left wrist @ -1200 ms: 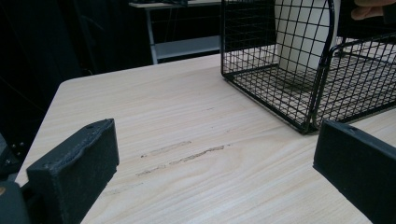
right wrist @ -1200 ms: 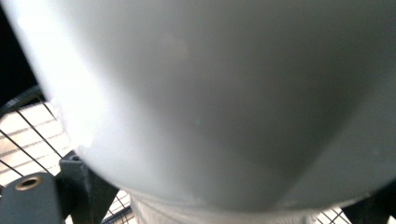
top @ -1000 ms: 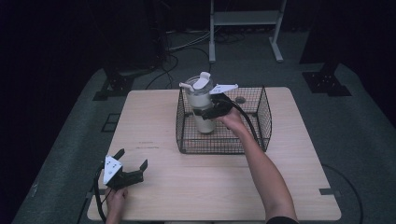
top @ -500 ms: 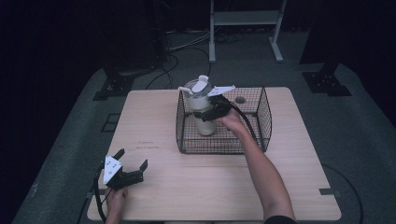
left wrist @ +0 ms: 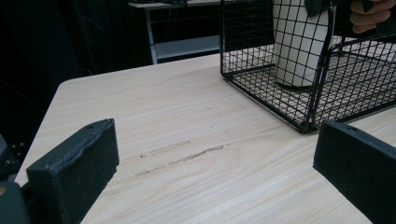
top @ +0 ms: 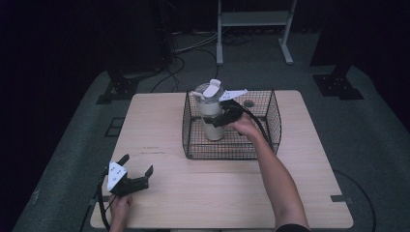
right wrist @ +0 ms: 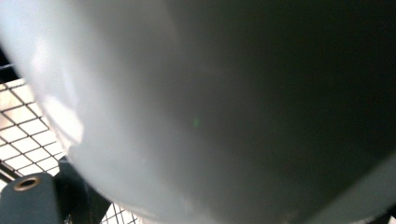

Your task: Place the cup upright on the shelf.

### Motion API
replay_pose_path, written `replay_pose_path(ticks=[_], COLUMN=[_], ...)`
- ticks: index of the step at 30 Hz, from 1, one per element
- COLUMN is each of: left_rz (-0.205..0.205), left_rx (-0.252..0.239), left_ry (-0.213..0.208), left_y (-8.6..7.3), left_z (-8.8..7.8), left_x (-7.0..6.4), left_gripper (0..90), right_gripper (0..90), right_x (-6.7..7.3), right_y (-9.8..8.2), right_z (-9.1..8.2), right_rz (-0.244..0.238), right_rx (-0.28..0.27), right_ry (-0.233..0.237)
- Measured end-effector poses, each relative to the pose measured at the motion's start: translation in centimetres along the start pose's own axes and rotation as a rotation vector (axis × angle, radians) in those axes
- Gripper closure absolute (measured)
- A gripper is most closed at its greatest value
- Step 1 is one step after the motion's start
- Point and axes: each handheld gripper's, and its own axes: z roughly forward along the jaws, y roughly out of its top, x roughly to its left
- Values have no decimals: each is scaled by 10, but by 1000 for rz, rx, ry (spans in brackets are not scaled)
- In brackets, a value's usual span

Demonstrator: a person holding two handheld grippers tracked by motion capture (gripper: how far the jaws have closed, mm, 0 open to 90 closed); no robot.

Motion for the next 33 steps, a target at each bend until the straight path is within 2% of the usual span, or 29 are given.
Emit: replay_pose_path(ticks=[2, 13, 19, 27, 33], left_rz=[0, 4, 1, -1, -3], left_rx=[0, 1, 1, 3, 3], left_ry=[0, 0, 1, 1, 4], left_y=[0, 0, 0, 0, 0], left_z=[0, 0, 0, 0, 0], left_x=[0, 0, 0, 0, 0], left_gripper=[0, 0, 0, 0, 0], right_gripper=[88, 88, 89, 88, 87], right_x=[1, 2, 1, -1, -1], right_y=[-2, -8, -7, -9, -9], right_z=[-1, -5, -8, -13, -15], right_rz=[-25, -51, -79, -72, -85], right_rx=[-11, -31, -13, -7, 4], right_ry=[4, 13, 11, 7, 4])
